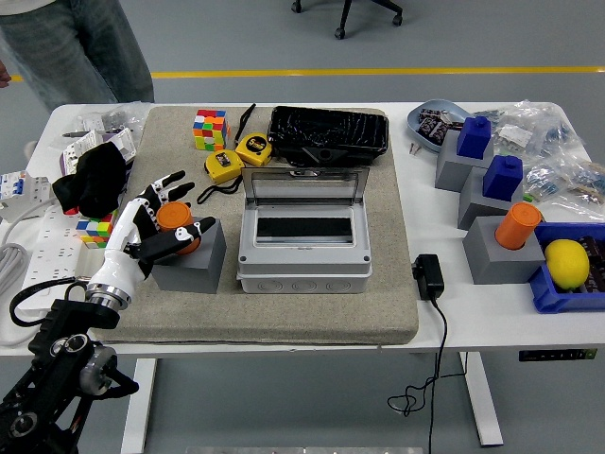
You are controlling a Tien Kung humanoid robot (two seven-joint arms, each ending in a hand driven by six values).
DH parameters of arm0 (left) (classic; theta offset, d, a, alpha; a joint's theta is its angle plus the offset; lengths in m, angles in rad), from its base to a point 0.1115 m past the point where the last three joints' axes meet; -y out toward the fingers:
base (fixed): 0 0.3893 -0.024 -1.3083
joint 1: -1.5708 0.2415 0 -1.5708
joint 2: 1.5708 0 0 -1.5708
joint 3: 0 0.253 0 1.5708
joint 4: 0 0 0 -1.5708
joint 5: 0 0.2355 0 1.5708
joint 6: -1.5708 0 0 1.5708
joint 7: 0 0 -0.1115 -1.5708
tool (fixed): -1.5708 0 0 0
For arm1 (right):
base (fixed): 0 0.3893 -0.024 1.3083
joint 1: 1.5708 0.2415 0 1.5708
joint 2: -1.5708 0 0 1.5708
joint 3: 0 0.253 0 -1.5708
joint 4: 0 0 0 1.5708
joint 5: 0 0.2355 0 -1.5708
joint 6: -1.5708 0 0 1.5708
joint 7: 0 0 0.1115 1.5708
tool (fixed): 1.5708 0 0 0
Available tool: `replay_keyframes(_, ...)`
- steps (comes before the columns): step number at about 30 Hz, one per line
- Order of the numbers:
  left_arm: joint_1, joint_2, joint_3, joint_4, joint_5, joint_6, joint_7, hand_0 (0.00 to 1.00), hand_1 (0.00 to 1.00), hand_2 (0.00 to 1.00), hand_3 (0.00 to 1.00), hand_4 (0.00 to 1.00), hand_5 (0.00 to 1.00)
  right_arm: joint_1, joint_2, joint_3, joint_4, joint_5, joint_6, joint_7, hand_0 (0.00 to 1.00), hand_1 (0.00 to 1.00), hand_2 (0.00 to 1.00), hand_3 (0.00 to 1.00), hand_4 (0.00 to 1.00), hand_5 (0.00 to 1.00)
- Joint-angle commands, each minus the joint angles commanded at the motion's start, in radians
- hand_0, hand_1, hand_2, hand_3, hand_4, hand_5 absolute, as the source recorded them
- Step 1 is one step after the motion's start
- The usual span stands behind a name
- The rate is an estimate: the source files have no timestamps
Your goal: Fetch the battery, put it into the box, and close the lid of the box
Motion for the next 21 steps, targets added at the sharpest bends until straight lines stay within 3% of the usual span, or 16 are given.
replay_keyframes(4,-0.001,0.0,0.006,0.001,0.003,0.018,0.0,0.733,0.825,0.734,0.797,0.998,0.002,0.0,0.0,0.002,0.0,0.0,-0.001,0.001,0.998,0.998,0.949,0.901,0.998,0.998)
replay_keyframes(5,-0.001,0.0,0.007,0.001,0.004,0.02,0.0,0.655,0.711,0.587,0.649,0.998,0.002,0.0,0.0,0.001,0.0,0.001,-0.002,0.001,0.998,0.998,0.944,0.896,0.998,0.998)
replay_keyframes(10,-0.002,0.0,0.013,0.002,0.011,0.034,0.001,0.655,0.711,0.587,0.649,0.998,0.002,0.0,0.0,-0.006,0.0,0.008,-0.003,0.004,0.998,0.998,0.944,0.896,0.998,0.998)
replay_keyframes(11,-0.002,0.0,0.015,0.002,0.013,0.037,0.001,0.587,0.594,0.451,0.48,0.998,0.002,0.0,0.0,-0.006,0.0,0.008,-0.004,0.004,0.998,0.998,0.943,0.894,0.998,0.998)
replay_keyframes(16,-0.004,0.002,0.028,0.0,0.035,0.057,0.002,0.587,0.594,0.451,0.48,0.998,0.002,0.001,-0.001,-0.007,0.0,0.011,-0.008,0.008,0.998,0.998,0.943,0.894,0.998,0.998)
replay_keyframes(17,-0.005,0.002,0.031,0.0,0.038,0.062,0.002,0.495,0.494,0.377,0.374,0.998,0.002,0.001,-0.001,-0.008,0.0,0.012,-0.009,0.009,0.998,0.998,0.939,0.892,0.998,0.998)
replay_keyframes(21,-0.007,0.002,0.038,0.003,0.043,0.073,0.0,0.495,0.494,0.377,0.374,0.998,0.002,0.002,-0.002,-0.011,0.0,0.016,-0.011,0.013,0.998,0.998,0.939,0.892,0.998,0.998)
